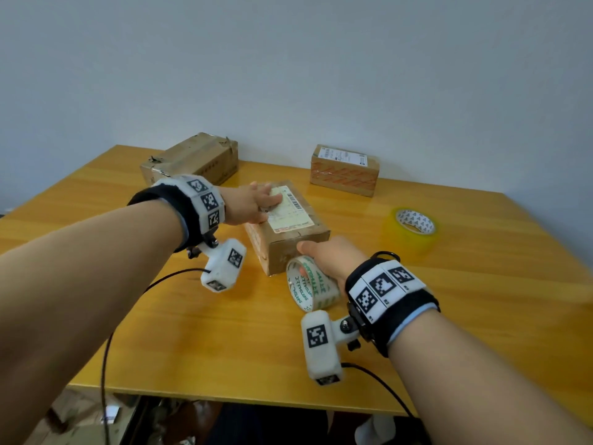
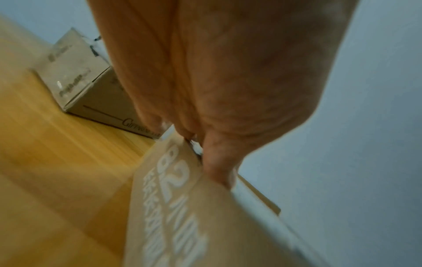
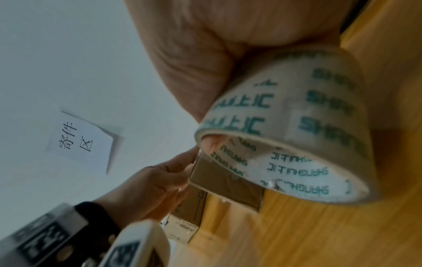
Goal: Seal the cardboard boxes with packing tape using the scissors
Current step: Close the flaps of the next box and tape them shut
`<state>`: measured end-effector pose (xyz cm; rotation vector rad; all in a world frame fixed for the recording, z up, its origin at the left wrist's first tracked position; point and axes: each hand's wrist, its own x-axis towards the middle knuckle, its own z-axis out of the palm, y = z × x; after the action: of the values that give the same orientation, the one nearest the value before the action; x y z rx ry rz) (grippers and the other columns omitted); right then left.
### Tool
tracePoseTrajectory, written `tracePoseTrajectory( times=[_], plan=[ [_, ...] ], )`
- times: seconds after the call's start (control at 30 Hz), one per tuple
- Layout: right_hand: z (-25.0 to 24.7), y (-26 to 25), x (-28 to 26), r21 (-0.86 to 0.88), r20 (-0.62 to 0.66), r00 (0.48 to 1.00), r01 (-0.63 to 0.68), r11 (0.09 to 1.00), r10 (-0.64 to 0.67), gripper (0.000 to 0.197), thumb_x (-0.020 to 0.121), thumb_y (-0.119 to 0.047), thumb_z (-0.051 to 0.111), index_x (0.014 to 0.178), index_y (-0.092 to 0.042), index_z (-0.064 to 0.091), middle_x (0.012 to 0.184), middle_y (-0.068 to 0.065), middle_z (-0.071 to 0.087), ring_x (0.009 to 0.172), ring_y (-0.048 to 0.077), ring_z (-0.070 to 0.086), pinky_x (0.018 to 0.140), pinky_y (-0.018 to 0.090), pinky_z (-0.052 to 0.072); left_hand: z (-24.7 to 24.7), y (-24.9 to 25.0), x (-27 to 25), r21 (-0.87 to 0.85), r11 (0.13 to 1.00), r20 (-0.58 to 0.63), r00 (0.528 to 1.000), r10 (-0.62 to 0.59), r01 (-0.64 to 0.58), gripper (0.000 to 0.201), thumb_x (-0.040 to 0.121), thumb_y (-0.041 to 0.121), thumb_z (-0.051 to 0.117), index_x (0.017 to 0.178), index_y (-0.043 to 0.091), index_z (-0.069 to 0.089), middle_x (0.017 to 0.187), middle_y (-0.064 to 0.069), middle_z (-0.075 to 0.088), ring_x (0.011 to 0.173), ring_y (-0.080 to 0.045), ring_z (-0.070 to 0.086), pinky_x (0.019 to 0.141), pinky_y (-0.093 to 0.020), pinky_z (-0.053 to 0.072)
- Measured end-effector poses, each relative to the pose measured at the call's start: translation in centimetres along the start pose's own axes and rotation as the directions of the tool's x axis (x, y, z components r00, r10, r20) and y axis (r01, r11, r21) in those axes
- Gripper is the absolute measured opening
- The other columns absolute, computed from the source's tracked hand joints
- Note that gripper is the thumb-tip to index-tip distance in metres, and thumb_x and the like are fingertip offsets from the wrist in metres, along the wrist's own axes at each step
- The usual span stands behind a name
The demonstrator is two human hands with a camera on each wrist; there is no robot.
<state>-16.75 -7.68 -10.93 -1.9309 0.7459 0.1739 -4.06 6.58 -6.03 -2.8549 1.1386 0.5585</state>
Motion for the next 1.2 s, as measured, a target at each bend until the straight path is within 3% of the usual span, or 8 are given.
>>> tracePoseTrajectory(
  times=[0.17,0.3,0.47,0.57,0.83,1.0,1.07,1.2],
  plan=[
    [0.3,-0.2,0.0,-0.008,-0.001,1.0,0.008,1.0,-0.008,0.028,0.093,-0.039,0.064,0.107,-0.014,0.064,0.104,0.014,0.077,0.099,0.032,0.074,0.096,0.049,0.056,1.8,1.7,-1.7,0.049,0.994,-0.107,0.989,0.102,-0.097,0.068,0.098,-0.003,0.029,0.157,0.028,0.016,0.165,0.007,0.003,0.152,-0.019,-0.005,0.123,-0.04,0.001],
    [0.1,-0.5,-0.4,-0.082,0.021,0.998,0.061,0.995,-0.06,0.021,0.098,-0.033,0.056,0.11,-0.016,0.061,0.105,0.014,0.074,0.099,0.032,0.072,0.098,0.048,0.055,2.6,4.4,-3.8,0.034,0.983,-0.14,0.973,0.185,-0.182,0.05,0.104,0.016,0.034,0.153,0.018,0.029,0.163,0.001,0.019,0.147,-0.02,0.025,0.12,-0.036,0.021],
    [0.0,-0.1,0.2,-0.107,0.011,0.987,0.161,0.981,-0.161,0.004,0.092,-0.031,0.061,0.092,-0.028,0.058,0.115,0.006,0.066,0.1,0.021,0.061,0.097,0.041,0.054,3.5,5.0,-4.0,0.114,0.981,-0.105,0.98,0.169,-0.157,0.059,0.106,0.026,0.037,0.158,0.018,0.011,0.166,-0.001,0.001,0.151,-0.02,0.01,0.12,-0.033,0.012],
    [-0.1,0.0,0.4,-0.098,0.006,0.987,0.16,0.982,-0.16,0.019,0.093,-0.029,0.064,0.078,-0.03,0.052,0.107,0.0,0.057,0.097,0.018,0.053,0.085,0.035,0.049,3.5,4.9,-3.6,0.131,0.981,-0.106,0.982,0.156,-0.141,0.061,0.105,0.018,0.037,0.158,0.02,0.008,0.166,-0.001,0.0,0.151,-0.02,0.013,0.119,-0.034,0.018],
    [0.0,0.2,0.2,-0.112,-0.011,0.987,0.161,0.981,-0.163,0.017,0.096,-0.033,0.062,0.11,-0.025,0.056,0.109,0.0,0.056,0.097,0.017,0.053,0.083,0.032,0.047,4.2,4.6,-3.6,0.115,0.979,-0.101,0.979,0.179,-0.167,0.082,0.098,0.01,0.049,0.156,0.037,-0.003,0.166,0.001,-0.003,0.152,-0.021,0.005,0.123,-0.043,0.014],
    [-0.4,0.4,-0.5,-0.08,0.054,0.997,0.061,0.995,-0.057,0.042,0.096,-0.048,0.056,0.114,-0.01,0.06,0.102,0.01,0.071,0.099,0.03,0.07,0.101,0.046,0.054,4.3,4.6,-4.1,0.051,0.985,-0.098,0.981,0.167,-0.163,0.089,0.096,0.011,0.054,0.156,0.036,-0.007,0.166,0.002,-0.002,0.152,-0.018,-0.002,0.123,-0.048,0.004],
    [-0.4,1.3,-0.4,0.121,0.118,0.993,0.002,0.993,-0.017,0.055,0.086,-0.057,0.066,0.116,-0.011,0.066,0.1,0.011,0.076,0.091,0.029,0.073,0.095,0.05,0.057,4.9,4.6,-4.0,-0.16,0.978,-0.182,0.978,0.104,-0.134,0.094,0.094,0.01,0.058,0.156,0.036,-0.007,0.164,0.001,0.011,0.151,-0.021,0.014,0.121,-0.046,0.019],
    [-0.9,2.3,-1.4,0.32,0.205,0.975,0.02,0.947,-0.09,0.045,0.089,-0.038,0.073,0.121,-0.007,0.067,0.1,0.014,0.076,0.086,0.028,0.072,0.094,0.051,0.057,5.4,4.2,-3.6,-0.372,0.924,-0.295,0.955,-0.021,-0.094,0.072,0.092,0.006,0.056,0.151,0.03,0.023,0.142,-0.005,0.05,0.121,-0.022,0.055,0.099,-0.033,0.048]
  ],
)
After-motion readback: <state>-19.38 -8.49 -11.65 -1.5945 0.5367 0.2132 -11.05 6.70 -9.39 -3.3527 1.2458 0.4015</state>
